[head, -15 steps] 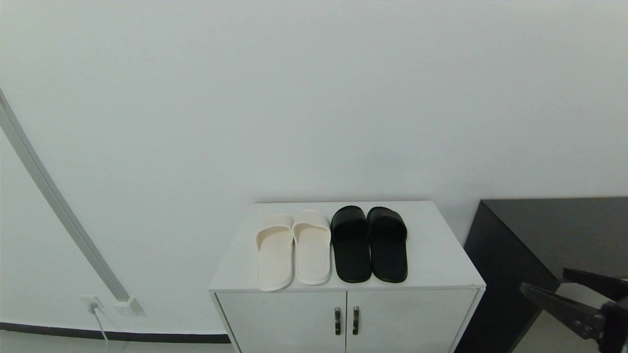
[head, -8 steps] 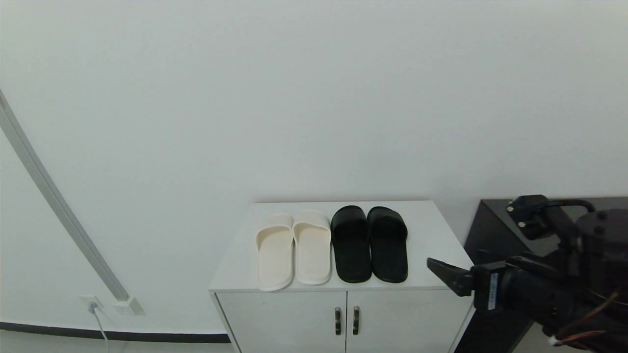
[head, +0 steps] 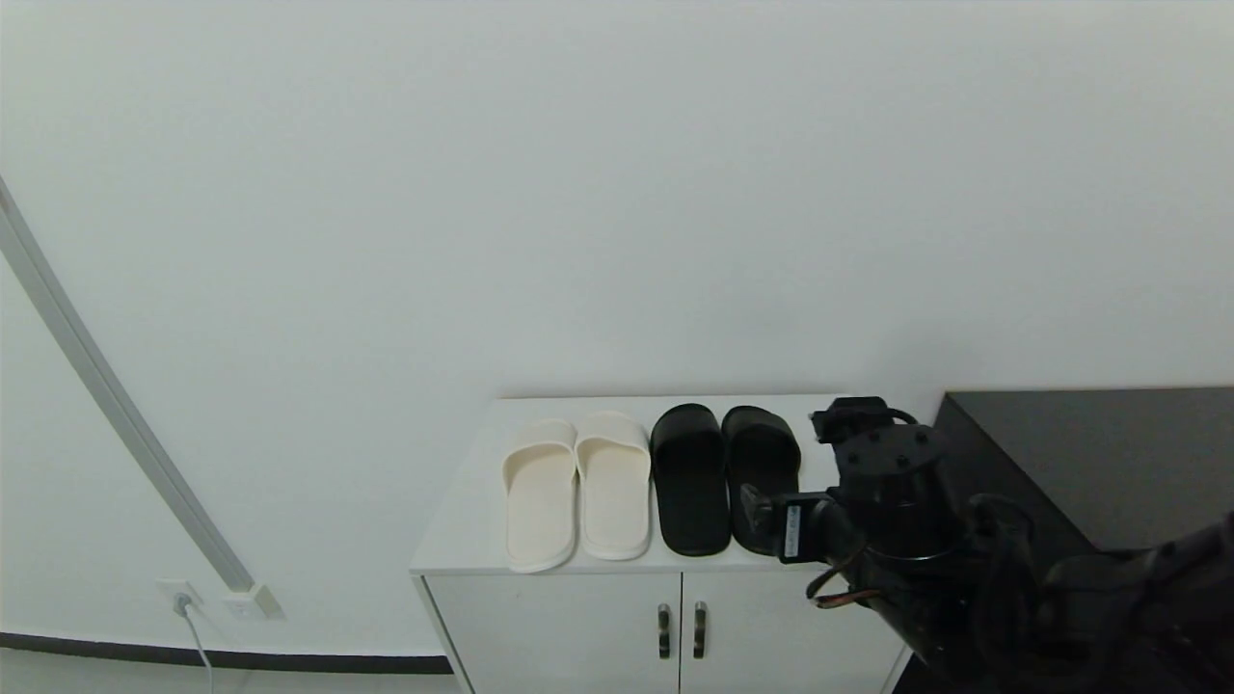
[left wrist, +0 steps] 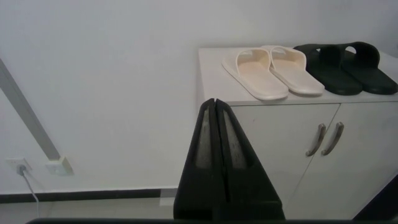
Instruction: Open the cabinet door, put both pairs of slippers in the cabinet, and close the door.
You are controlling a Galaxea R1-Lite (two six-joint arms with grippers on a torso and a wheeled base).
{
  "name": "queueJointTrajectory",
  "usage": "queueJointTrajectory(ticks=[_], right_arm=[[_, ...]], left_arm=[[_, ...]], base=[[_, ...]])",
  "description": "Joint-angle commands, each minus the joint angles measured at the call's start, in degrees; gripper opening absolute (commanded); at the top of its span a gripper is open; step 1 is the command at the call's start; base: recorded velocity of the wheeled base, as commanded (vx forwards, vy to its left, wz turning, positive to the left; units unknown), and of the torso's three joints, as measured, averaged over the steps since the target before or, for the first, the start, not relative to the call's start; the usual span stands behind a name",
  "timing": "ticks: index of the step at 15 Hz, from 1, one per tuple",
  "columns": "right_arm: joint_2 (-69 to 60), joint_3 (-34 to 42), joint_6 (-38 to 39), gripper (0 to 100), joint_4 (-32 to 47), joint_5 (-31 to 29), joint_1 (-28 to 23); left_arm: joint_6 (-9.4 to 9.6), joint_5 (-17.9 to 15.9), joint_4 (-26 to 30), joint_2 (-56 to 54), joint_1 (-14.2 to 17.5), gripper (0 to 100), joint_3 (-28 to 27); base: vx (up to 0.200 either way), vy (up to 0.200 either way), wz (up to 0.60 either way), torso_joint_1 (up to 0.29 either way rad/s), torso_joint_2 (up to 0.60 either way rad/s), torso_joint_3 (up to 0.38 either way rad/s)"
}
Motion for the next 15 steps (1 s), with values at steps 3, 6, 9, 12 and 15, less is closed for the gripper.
queueJointTrajectory(ticks=[3, 6, 9, 12, 15], right_arm=[[14.9, -11.6, -1.4, 100, -2.1, -3.3, -1.1], [22.9, -21.3, -3.6, 100, -2.0, -3.2, -5.1], [27.5, -27.3, -4.5, 100, -1.9, -2.8, -6.6], [32.2, -32.7, -6.5, 100, -1.9, -1.9, -7.8], [35.9, -38.5, -8.6, 100, -2.2, 0.0, -9.7]], left_arm=[[-0.04, 0.0, 0.0, 0.0, 0.0, 0, 0.0], [-0.04, 0.0, 0.0, 0.1, 0.0, 0, 0.0], [-0.04, 0.0, 0.0, 0.1, 0.0, 0, 0.0], [-0.13, 0.0, 0.0, 0.1, 0.0, 0, 0.0], [-0.21, 0.1, 0.0, 0.0, 0.0, 0, 0.0]], base=[[0.000, 0.000, 0.00, 0.000, 0.00, 0.000], [0.000, 0.000, 0.00, 0.000, 0.00, 0.000], [0.000, 0.000, 0.00, 0.000, 0.00, 0.000], [0.000, 0.000, 0.00, 0.000, 0.00, 0.000], [0.000, 0.000, 0.00, 0.000, 0.00, 0.000]])
